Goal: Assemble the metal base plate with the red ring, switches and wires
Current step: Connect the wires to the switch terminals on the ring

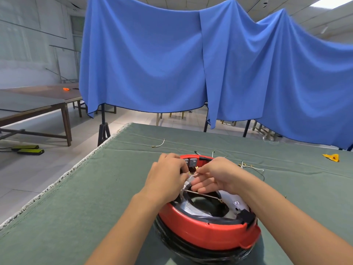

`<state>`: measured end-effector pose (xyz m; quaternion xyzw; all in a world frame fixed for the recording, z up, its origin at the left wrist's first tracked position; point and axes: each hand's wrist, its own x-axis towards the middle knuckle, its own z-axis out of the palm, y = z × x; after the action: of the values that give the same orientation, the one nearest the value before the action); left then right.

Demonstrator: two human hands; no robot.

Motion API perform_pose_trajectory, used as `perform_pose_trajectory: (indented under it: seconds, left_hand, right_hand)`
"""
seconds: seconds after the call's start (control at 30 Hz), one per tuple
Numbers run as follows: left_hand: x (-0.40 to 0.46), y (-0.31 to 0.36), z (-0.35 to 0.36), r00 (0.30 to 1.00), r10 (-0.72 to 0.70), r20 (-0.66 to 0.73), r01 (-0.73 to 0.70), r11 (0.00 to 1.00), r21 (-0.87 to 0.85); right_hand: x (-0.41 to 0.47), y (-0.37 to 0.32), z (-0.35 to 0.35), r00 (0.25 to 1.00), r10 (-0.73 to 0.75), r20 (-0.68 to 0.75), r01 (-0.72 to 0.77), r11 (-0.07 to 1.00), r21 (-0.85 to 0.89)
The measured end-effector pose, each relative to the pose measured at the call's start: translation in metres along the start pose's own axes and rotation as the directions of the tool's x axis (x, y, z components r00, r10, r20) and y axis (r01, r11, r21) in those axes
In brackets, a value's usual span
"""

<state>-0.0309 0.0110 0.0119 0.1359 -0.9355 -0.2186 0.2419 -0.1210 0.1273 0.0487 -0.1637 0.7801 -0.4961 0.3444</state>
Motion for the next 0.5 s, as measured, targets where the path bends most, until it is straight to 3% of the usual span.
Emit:
perform_pose_trajectory:
  seconds: [0.27, 0.5]
  left_hand:
    - [0.0, 0.0, 0.0, 1.0, -0.003, 0.022, 0.002, 0.999, 0.039]
    - [0.0, 0.0, 0.0, 0.998, -0.021, 0.054, 0.02, 1.0, 0.023]
  right_hand:
    - [0.02, 0.001, 0.007, 0.99, 0.117, -0.072, -0.124, 0.989, -0.086]
    - [0.033, 0.008, 0.009, 0.989, 0.064, -0.135, -0.074, 0.995, -0.073]
